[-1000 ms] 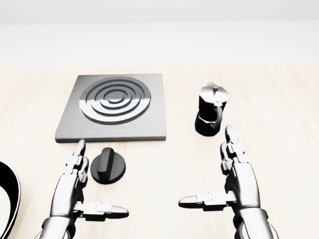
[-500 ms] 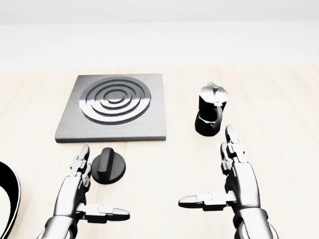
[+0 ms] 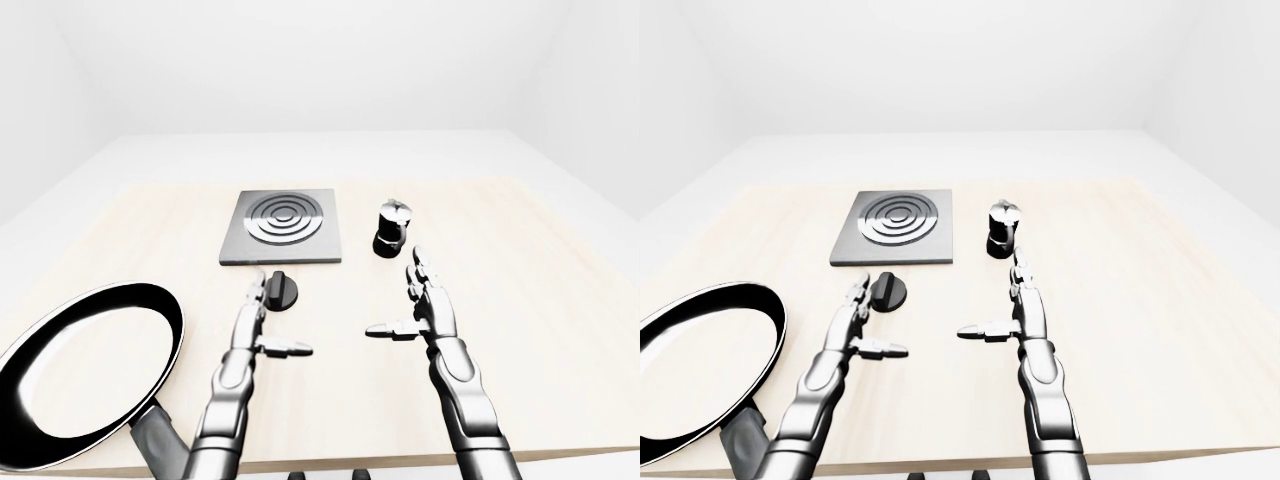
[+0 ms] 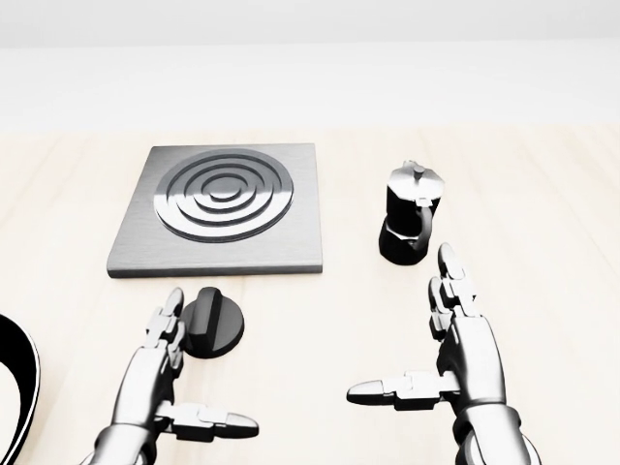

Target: Turn on the stove.

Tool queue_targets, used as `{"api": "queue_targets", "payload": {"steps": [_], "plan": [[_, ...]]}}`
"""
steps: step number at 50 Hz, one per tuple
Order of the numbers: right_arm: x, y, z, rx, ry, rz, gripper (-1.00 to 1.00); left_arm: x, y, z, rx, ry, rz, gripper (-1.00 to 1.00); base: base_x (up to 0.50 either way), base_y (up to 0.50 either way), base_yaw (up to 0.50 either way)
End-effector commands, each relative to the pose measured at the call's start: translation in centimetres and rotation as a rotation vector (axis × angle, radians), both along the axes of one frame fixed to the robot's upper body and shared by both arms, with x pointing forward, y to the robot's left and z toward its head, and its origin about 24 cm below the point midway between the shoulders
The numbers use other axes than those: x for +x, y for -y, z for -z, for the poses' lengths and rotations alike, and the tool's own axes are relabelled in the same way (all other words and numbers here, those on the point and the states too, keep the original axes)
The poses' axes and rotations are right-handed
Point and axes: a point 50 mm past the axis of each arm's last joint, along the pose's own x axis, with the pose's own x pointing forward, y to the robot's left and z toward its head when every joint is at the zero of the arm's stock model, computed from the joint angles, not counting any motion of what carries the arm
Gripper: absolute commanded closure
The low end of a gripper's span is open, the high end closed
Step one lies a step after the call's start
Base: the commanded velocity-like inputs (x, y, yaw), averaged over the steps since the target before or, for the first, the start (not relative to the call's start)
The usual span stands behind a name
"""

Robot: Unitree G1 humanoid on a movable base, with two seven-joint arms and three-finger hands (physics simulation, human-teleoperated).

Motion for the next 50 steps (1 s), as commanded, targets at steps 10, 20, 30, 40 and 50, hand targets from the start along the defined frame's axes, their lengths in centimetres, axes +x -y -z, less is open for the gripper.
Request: {"api": "queue_targets", "payload": {"steps": [10,20,30,40,50], "plan": [[0.1,0.0,0.1,0.0,-0.001,-0.001,-1.0,-0.6,0.9,-0.1,0.011,0.004,0.047,-1.0,0.0,0.0,0.0],[0.0,0.0,0.0,0.0,-0.002,-0.002,-1.0,-1.0,1.3,-0.3,0.016,0.012,0.079,-1.0,0.0,0.0,0.0],[0.0,0.0,0.0,0.0,-0.003,-0.003,-1.0,-1.2,2.0,-0.4,0.018,0.018,0.133,-1.0,0.0,0.0,0.0],[0.0,0.0,0.1,0.001,-0.004,-0.003,-1.0,-1.1,3.5,-1.1,0.014,0.05,0.246,-1.0,0.0,0.0,0.0],[0.1,0.0,0.2,0.001,-0.004,-0.004,-1.0,-0.1,4.0,-2.4,0.031,0.095,0.269,-1.0,0.0,0.0,0.0]]}}
